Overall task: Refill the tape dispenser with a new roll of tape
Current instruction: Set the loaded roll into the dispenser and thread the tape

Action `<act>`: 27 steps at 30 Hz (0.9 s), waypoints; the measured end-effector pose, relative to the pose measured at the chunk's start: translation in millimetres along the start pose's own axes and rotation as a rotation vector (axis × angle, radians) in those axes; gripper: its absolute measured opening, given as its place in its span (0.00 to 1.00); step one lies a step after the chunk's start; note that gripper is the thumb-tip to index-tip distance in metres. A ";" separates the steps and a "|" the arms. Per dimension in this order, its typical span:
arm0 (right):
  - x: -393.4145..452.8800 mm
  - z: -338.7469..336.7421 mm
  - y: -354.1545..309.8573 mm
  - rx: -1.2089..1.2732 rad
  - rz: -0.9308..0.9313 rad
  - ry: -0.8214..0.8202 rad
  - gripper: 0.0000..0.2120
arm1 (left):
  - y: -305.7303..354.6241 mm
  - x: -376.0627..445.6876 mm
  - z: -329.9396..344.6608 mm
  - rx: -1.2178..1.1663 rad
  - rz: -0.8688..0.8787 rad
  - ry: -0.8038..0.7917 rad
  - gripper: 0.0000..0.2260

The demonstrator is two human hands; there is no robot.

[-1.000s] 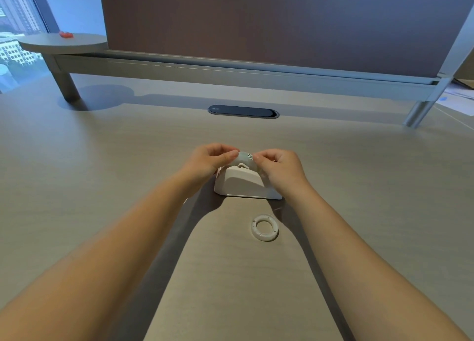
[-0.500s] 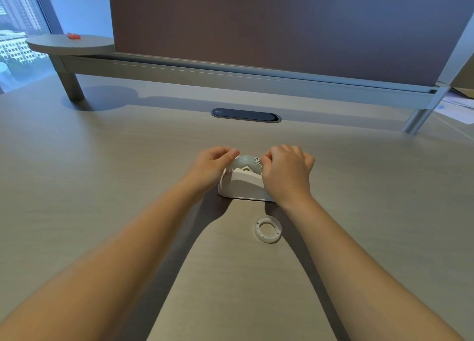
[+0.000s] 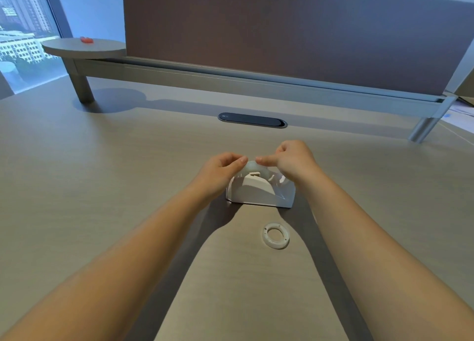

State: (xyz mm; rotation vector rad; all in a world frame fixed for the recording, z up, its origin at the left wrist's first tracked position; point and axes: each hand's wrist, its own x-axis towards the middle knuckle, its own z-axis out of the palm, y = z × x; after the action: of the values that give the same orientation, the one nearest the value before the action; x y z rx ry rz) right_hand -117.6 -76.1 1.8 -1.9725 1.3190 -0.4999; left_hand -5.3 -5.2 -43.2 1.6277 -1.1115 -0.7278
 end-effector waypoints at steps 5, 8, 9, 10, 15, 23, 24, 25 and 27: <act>4.6 -20.3 3.0 0.105 -0.011 0.001 0.17 | -0.5 -0.4 -1.2 0.019 -0.025 -0.023 0.16; 6.8 -32.3 12.5 0.230 0.050 -0.019 0.13 | -1.2 -0.5 -0.8 0.018 -0.034 -0.019 0.15; 6.9 -35.3 16.8 0.259 0.066 -0.032 0.13 | -1.3 -0.6 -0.6 0.019 -0.034 -0.017 0.15; 6.5 -37.5 20.5 0.288 0.082 -0.048 0.12 | -1.5 -0.6 -0.3 0.020 -0.032 -0.014 0.15; 4.6 -37.8 34.9 0.343 0.140 -0.047 0.12 | -3.1 -0.4 1.3 0.032 -0.025 0.005 0.14; 3.6 -30.0 54.9 0.539 0.291 -0.051 0.12 | -3.0 -1.5 3.2 0.047 -0.017 0.023 0.15; 3.5 -27.6 56.6 0.577 0.308 -0.048 0.12 | -3.4 -1.2 3.0 0.045 -0.016 0.023 0.14; 3.8 -25.4 58.6 0.606 0.321 -0.044 0.12 | -3.9 -0.9 2.9 0.042 -0.014 0.021 0.14; 4.5 -21.3 62.5 0.627 0.344 -0.047 0.12 | -5.4 -0.4 2.9 0.035 -0.014 0.020 0.14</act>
State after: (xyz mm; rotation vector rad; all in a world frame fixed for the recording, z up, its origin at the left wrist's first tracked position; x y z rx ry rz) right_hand -169.7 -102.1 -29.8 -1.2132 1.2439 -0.6030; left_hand -6.2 -5.5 -49.2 1.6703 -1.1051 -0.7029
